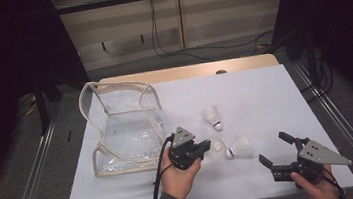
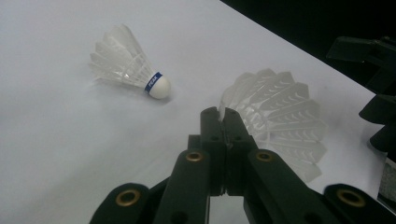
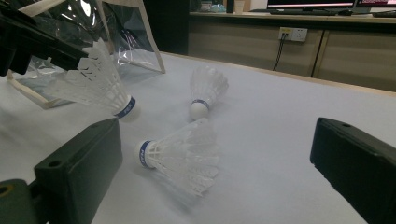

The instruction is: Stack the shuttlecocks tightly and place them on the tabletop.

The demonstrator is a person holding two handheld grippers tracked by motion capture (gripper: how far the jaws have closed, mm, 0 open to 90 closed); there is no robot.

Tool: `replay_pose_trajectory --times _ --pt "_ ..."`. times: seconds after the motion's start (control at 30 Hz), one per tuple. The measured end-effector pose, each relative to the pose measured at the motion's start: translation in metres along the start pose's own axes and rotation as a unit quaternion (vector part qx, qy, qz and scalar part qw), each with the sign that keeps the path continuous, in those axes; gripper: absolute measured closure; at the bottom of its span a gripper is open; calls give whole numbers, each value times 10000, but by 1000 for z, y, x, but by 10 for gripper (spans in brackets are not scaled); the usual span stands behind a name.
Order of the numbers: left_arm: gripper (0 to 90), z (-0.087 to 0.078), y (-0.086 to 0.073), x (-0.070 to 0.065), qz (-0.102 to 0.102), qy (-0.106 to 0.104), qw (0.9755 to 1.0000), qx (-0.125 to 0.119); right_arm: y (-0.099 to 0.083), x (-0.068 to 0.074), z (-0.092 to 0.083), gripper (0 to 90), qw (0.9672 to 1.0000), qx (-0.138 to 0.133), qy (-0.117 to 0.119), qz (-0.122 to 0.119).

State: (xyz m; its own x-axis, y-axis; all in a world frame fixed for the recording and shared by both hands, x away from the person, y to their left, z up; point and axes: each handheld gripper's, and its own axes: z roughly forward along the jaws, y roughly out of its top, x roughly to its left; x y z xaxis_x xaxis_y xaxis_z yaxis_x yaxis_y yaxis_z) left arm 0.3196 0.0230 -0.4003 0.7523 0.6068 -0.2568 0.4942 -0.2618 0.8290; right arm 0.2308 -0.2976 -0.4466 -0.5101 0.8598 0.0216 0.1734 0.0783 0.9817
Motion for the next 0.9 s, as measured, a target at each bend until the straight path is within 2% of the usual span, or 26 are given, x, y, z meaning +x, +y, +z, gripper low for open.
replay_pose_trajectory --times 0.13,0.53,0.6,0.9 --pt "895 5 5 2 -91 -30 9999 -56 0 0 0 17 10000 -2 -1 0" --pt "893 19 15 6 -265 265 9993 -83 0 0 0 17 10000 5 12 -9" --pt "892 21 16 7 -344 283 9990 -106 0 0 0 17 10000 2 9 -5" --pt "888 26 17 11 -422 398 9983 72 0 0 -1 17 10000 -15 13 -8"
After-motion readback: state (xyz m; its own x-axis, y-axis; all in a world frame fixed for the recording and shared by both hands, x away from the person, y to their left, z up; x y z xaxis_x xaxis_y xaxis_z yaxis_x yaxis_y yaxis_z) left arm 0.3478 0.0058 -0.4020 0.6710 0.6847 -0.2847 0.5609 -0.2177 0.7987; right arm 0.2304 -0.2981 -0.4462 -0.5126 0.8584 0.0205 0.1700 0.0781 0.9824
